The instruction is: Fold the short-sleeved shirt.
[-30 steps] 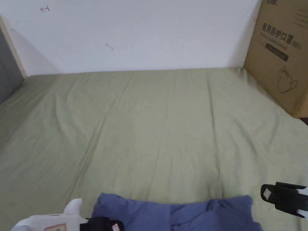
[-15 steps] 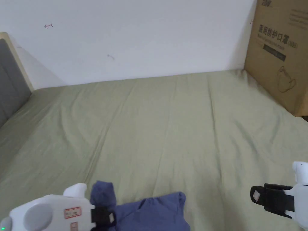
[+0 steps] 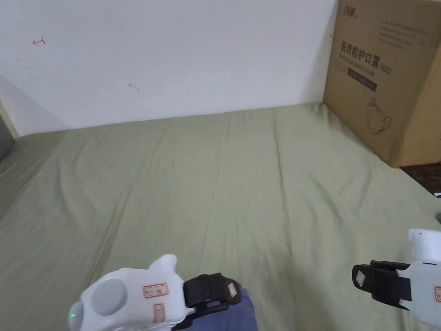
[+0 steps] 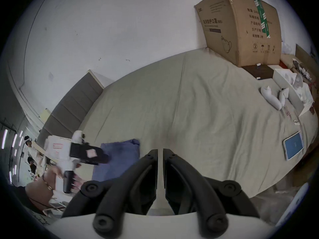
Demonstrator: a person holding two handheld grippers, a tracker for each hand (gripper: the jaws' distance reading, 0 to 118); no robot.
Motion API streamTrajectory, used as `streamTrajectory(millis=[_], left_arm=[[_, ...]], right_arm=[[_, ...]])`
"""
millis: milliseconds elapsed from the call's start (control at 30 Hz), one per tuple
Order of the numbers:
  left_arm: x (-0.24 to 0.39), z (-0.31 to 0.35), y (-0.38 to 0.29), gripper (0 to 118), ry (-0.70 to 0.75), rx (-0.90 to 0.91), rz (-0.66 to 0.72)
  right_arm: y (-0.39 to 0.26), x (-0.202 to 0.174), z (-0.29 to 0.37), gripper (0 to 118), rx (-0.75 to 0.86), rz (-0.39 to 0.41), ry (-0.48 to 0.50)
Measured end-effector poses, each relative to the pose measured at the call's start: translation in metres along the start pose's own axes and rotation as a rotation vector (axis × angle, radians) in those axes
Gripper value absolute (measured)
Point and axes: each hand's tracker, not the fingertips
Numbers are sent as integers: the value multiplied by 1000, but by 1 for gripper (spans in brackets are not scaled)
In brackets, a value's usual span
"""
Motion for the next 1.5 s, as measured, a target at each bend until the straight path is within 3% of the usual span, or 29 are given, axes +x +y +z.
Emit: streamTrajectory(millis=[67,100,133,167,200,233,433,500,600,667,800,967,1100,1200,1300,1500], left_arm=[[0,24,0,116,84,57,-105],[2,29,-1,107,124,72,-140],[2,30,-3,88,172,65,-163],[0,30,-3,55,197,56,-167],[0,28,-3,8,159,54,-151],[-1,21,-3,2,108,13,-140],[1,-67,-22,2,54,-157,-137],[-6,-107,-38,2,97,-252,-114],[-18,-128,-50,1,-78,-222,53],[-15,-128,-48,1,-106,-225,124],[12,-88,-37,1,-55,-149,-107],[34,24,-14,1,-65,219,-230],[33,105,-7,1,111,525,-314],[25,137,-16,1,253,658,-347],[20,149,-33,1,380,727,-375],[-5,153,-43,1,355,714,-238]], right_arm=[[2,2,-2,6,6,-28,14],[2,2,-3,6,8,-40,21],[2,2,-5,6,9,-43,24],[2,0,-6,6,11,-34,18],[2,-3,-6,6,12,-13,4],[1,-5,-7,6,12,16,-12],[-4,-1,-13,6,-12,32,-12],[-5,1,-13,6,-19,27,-17],[-7,2,-11,6,-25,12,-22],[-7,3,-10,6,-25,6,-25],[-7,3,-7,6,-6,-35,4],[0,-2,10,6,134,-123,131],[5,-8,18,6,221,-166,206],[5,-14,21,6,283,-144,169],[2,-28,27,6,348,-68,129],[6,-56,6,6,241,11,162]])
